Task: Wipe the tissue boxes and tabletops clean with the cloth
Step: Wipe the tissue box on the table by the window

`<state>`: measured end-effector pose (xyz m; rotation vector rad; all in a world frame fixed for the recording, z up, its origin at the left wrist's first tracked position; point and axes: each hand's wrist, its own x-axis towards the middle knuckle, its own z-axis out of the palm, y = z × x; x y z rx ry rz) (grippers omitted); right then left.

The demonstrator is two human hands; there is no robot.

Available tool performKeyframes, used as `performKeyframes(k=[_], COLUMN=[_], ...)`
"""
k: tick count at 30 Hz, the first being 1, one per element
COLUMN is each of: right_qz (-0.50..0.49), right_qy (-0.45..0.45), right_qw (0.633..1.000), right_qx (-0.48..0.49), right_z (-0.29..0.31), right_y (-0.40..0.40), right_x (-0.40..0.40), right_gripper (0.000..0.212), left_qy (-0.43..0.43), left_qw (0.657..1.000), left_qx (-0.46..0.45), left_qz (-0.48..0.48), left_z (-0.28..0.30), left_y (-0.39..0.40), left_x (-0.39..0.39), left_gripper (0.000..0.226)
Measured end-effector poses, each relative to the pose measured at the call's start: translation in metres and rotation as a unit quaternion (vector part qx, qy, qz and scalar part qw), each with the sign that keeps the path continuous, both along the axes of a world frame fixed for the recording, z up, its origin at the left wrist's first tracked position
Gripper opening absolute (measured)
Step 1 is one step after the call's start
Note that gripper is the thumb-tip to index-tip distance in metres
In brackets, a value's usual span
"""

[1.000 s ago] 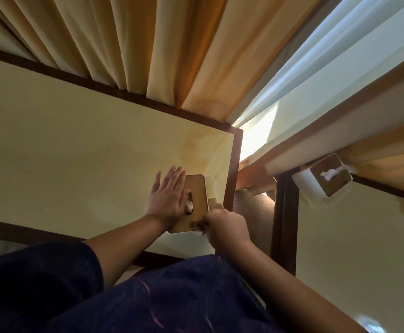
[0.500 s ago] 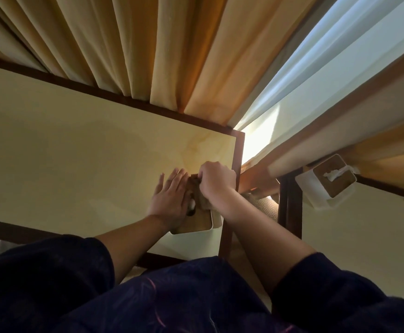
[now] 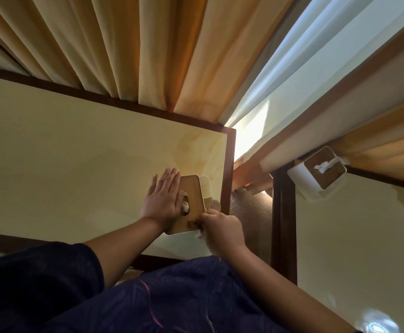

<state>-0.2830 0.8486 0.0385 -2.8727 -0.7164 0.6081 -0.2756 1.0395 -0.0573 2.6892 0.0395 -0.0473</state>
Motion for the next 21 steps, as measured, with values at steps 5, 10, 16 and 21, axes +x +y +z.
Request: performKeyframes(k=[5,10,16,21], right_qz=[-0.006,-0.039,-0.083,-0.078], right_qy=[0.041,-0.005,-0.040,-0.053], right_qw=[0.996,0.995,0.995,0.995], right_qx=[-0.084,-0.096,-0.040,0.022], right_z=[0.015,0.020,0.011,-0.012], right_y=[0.024,0.055,0.072,0.049], right_x=[0.027,0.070,0.099,0.061], right_gripper=[0.013,0.010,0.014,0.024], left_qy=[0.007,0.016,0.019,0.026], left_qw=[1.000,1.000,1.000,1.000], left_qx=[0.003,0.005,-0.001,0.002], left_qz=[-0.009,-0.012,-0.009,-0.011], left_z=[-0.001,0.002,0.004,0.000], left_y=[0.001,0.000,0.001,0.000], left_x=[0.002,0.000,-0.002,0.001], left_gripper=[0.072,0.069,0.064,0.074])
